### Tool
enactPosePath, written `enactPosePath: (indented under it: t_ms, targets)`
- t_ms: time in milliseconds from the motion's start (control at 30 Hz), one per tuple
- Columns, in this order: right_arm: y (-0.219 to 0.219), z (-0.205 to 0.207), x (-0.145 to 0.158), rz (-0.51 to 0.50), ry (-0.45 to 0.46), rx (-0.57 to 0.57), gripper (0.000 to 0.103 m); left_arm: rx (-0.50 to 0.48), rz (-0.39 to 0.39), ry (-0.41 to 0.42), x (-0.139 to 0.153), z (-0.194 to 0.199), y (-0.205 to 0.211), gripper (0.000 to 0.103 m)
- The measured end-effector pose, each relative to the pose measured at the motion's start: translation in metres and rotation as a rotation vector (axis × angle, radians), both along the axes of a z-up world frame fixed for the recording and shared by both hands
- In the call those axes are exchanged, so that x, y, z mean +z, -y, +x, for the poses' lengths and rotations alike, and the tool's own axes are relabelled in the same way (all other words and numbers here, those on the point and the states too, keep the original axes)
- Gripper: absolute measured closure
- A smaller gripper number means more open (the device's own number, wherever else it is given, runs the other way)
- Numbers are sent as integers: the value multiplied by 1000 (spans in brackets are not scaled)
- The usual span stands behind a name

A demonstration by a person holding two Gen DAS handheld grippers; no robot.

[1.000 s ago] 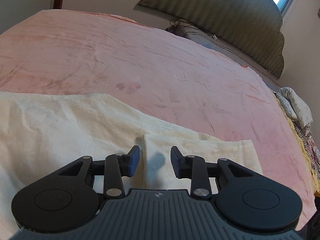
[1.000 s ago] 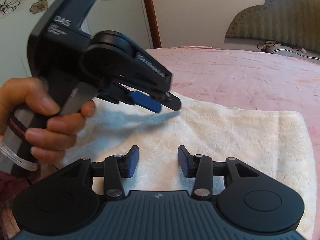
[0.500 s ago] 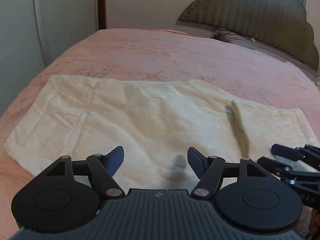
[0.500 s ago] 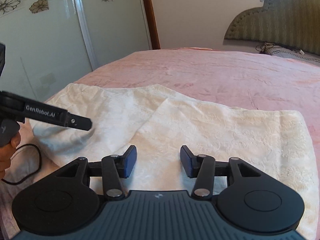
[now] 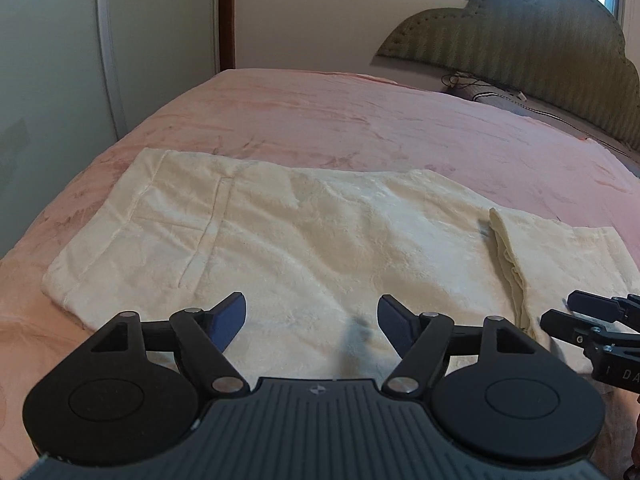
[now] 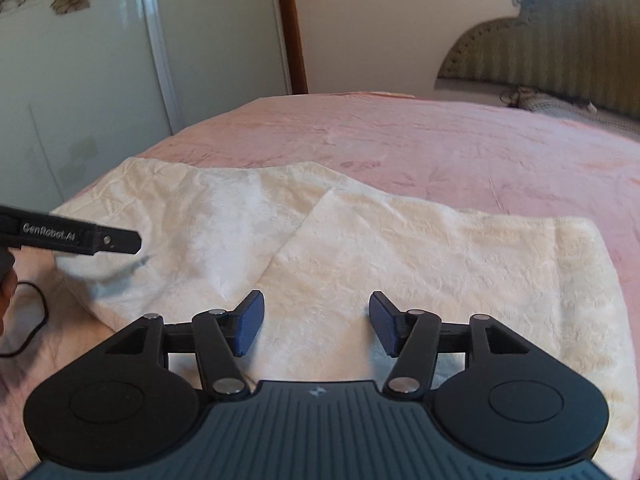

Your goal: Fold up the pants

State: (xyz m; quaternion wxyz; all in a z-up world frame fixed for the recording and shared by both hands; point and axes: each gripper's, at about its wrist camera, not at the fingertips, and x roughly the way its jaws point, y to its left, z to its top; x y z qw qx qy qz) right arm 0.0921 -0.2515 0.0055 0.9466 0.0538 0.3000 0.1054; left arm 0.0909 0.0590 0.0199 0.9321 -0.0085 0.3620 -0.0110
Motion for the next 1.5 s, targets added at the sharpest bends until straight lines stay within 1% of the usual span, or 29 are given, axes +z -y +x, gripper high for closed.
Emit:
enactPosePath:
  t_ms: [100, 167, 267, 400, 633, 700, 767, 867, 933, 1000, 1067, 1133, 1200, 1267, 1333, 1400, 1433, 1500]
  targets:
    - [-2, -5, 5, -10, 26, -5, 45, 10, 11, 0, -1, 1, -3, 28]
    - [-6, -7, 8, -24, 35, 12, 45, 15, 29, 7, -2, 1, -3, 28]
    - [-11, -5, 5, -48, 21, 22, 44, 20, 58, 8, -2, 0, -3, 28]
    - [-9, -3, 6, -24, 7, 6, 43, 27, 76, 9, -3, -1, -5, 27]
    - [-15, -4, 8, -48, 5, 6, 43, 51, 78, 3, -5, -2, -13, 25]
    - [-14, -3, 6, -46, -4, 6, 38, 52, 77, 4, -5, -3, -14, 25]
    - [-15, -3, 7, -47, -5, 1, 37, 53, 77, 6, -5, -4, -15, 24]
    - [-21, -6, 13, -64, 31, -2, 37, 58, 77, 3, -7, -6, -19, 24]
    - [-30, -8, 20, -90, 59, 28, 37, 62, 78, 2, -7, -8, -23, 24]
    - [-46, -8, 26, -126, 84, 81, 37, 70, 79, 8, -4, -13, -32, 24]
    - [-67, -9, 31, -163, 112, 155, 37, 92, 76, 23, 1, -21, -45, 23]
    - [-94, -11, 34, -223, 143, 252, 37, 137, 67, 27, 5, -28, -62, 23]
    - [-124, -13, 33, -300, 178, 343, 37, 197, 33, 16, 9, -35, -85, 23]
    - [-152, -14, 29, -355, 203, 434, 37, 254, -29, 0, 10, -41, -107, 23]
    - [-175, -15, 24, -395, 218, 513, 38, 318, -121, -1, 10, -48, -131, 23]
    - [-196, -15, 21, -436, 238, 576, 38, 364, -189, -10, 10, -48, -148, 23]
    - [-206, -15, 20, -463, 254, 608, 39, 377, -230, -21, 10, -46, -155, 24]
    - [-225, -14, 16, -514, 292, 648, 39, 378, -348, -29, 7, -43, -167, 24]
